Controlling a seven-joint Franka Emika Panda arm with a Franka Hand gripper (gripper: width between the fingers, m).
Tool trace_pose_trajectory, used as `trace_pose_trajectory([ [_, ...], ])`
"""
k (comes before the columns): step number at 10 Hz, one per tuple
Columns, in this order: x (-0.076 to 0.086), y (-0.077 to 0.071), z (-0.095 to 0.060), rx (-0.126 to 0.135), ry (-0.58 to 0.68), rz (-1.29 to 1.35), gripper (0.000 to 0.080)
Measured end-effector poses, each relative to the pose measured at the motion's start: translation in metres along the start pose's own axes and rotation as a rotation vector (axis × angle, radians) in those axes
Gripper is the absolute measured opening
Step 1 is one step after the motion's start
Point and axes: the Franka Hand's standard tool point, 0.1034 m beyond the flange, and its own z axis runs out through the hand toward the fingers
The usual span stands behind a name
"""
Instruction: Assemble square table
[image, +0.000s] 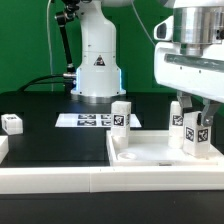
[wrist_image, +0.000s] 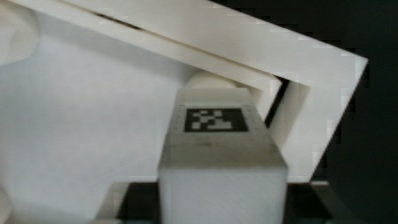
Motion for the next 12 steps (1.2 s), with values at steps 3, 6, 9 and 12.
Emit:
trace_pose_trajectory([
  [3, -0.0009, 0.0, 0.0003, -0.001, 0.001, -0.057, 0.0469],
  [6, -0.008, -0.0006, 0.0025, -0.004, 0.002, -0.296, 0.0638],
  [9, -0.0074, -0.0009, 0.0041, -0.002, 0.003, -0.518, 0.0646],
  [12, -0.0087, -0.0006, 0.0045, -0.004, 0.004, -0.762, 0.0649],
])
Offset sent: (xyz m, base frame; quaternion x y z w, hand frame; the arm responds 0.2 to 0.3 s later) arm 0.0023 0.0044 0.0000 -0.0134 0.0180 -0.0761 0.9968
